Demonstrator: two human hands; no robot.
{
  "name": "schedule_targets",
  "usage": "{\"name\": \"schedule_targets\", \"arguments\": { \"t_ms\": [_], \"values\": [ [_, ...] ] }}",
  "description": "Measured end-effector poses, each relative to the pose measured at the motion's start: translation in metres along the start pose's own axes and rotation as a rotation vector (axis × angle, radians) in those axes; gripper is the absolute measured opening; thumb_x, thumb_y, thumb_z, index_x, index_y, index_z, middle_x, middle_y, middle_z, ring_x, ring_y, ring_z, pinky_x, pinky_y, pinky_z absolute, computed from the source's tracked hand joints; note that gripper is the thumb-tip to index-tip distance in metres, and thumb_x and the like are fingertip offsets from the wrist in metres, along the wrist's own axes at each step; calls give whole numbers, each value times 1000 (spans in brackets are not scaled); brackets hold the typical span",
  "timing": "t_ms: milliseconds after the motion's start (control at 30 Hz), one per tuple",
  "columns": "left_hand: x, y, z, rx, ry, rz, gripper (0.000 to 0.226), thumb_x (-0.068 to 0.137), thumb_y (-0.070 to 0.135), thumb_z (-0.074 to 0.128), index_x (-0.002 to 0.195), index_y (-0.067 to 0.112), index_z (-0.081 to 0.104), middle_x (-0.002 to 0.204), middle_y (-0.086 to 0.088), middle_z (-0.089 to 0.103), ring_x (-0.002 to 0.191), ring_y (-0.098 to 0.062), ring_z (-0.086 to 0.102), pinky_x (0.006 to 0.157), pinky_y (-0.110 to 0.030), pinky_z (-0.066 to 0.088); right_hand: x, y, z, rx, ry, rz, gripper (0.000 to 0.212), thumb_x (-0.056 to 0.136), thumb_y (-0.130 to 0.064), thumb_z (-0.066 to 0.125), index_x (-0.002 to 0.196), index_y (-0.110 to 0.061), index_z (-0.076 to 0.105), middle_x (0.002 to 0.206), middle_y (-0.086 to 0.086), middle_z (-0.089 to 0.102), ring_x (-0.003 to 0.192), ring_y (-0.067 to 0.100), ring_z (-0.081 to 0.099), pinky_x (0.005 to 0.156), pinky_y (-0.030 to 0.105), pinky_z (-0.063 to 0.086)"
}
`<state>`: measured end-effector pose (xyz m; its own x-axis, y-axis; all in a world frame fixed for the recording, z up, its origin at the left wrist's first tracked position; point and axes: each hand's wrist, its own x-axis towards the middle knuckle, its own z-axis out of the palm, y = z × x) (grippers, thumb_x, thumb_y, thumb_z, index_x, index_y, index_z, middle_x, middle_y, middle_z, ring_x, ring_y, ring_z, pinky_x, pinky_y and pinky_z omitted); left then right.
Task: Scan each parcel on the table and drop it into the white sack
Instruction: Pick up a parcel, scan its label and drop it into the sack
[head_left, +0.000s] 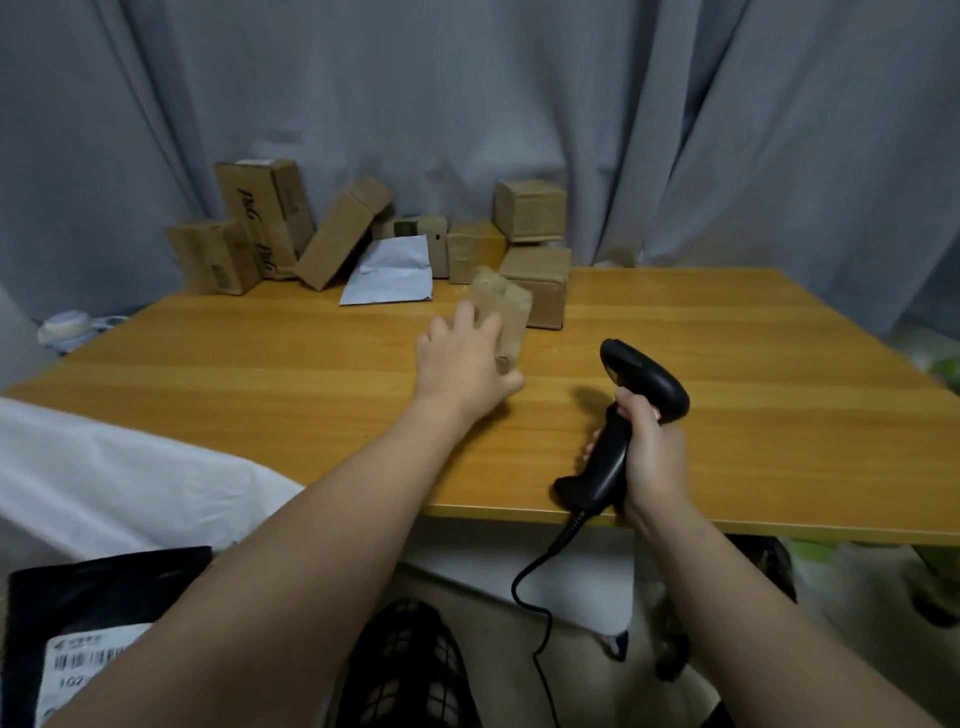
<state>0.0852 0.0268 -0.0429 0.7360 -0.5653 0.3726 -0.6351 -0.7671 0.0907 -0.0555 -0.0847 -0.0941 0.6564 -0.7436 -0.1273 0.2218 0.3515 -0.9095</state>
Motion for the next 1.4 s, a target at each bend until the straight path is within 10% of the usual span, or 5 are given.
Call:
{"name": "schedule_targets", "arguments": {
  "t_ms": [200,400,567,867,1400],
  "values": [
    [-45,-15,-1,301,-75,519,79,86,61,54,150,31,17,153,-10,20,134,-29,29,108,-42,26,-2,1,-1,10,-14,-29,16,91,-22,62,82,-10,57,58,8,51,51,24,53,55,33,47],
    [-19,-14,-26,-419,38,-72,56,99,47,43,142,12,40,141,-9,44,128,-27,43,104,-38,36,-3,3,-4,20,-52,-8,16,89,-23,64,85,-9,58,61,10,55,58,26,56,63,38,49],
    [-22,-19,-33,-886,-374,-573,74,90,51,59,145,8,36,143,-9,47,102,-16,50,70,-23,41,-8,0,-6,-4,-57,33,16,89,-22,65,92,-8,61,70,10,60,63,22,61,65,36,55],
    [-30,-40,-32,-961,-507,-297,19,93,29,60,112,31,64,113,1,64,102,-17,57,80,-34,48,-3,-41,-7,-227,-79,-274,54,70,-28,77,119,-15,58,112,5,68,103,17,65,86,30,50],
    [-62,-26,-40,-1118,-201,-557,79,76,62,66,143,36,32,145,-5,40,128,-32,42,104,-50,39,-52,-4,11,-493,-165,-266,19,86,-22,70,100,-10,67,80,-3,63,77,6,58,63,14,46]
  ]
}}
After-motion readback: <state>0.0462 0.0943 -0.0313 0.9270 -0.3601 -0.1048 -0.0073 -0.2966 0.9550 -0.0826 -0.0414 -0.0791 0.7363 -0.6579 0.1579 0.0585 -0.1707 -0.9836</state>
